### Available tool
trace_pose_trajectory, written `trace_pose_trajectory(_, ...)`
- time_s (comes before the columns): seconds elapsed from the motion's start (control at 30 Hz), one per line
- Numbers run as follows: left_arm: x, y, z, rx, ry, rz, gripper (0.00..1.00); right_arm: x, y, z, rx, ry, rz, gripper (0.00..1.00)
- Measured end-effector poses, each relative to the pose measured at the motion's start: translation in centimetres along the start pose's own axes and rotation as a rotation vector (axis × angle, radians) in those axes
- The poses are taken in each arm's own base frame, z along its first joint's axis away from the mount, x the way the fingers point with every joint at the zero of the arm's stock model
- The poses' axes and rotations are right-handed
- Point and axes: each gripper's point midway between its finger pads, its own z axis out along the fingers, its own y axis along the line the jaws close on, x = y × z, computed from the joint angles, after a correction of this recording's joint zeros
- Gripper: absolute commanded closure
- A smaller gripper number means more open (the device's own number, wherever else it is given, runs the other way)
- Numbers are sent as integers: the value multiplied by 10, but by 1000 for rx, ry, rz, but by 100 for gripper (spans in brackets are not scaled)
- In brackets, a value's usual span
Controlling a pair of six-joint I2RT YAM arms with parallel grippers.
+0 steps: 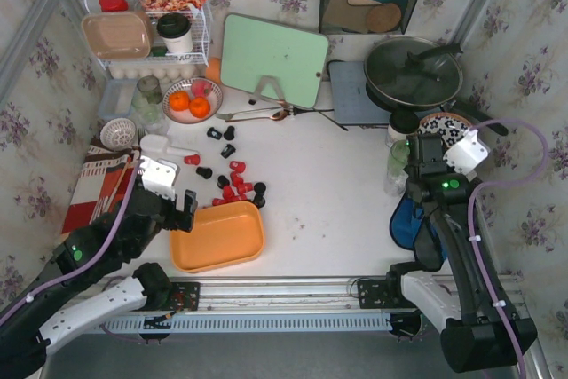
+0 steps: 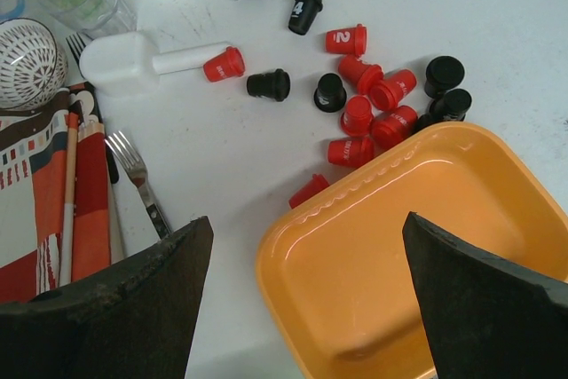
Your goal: Mix the coffee capsules in the storage basket
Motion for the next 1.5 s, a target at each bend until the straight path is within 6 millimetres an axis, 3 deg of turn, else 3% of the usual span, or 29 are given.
trace_pose_trajectory(0.47,2,6,4,-40,18,-26,10,9,37,12,-181,-1,-216,0)
trace_pose_trajectory(0.73,-1,17,0,-94,-14,-57,10,46,66,14,-455,-16,-283,0)
trace_pose_trajectory(0.9,-1,27,1,-159,-13,-60,10,57,93,1,-687,-86,-298,0)
trace_pose_trajectory(1.1,2,32,1,-213,0,-115,10,48,125,-38,-952,-171,-294,0)
trace_pose_trajectory(1.2,12,32,1,-233,37,-175,12,43,129,-55,-1026,-204,-292,0)
trace_pose_trajectory(1.5,63,33,0,-380,243,-367,19,31,125,-71,-1073,-263,-260,0)
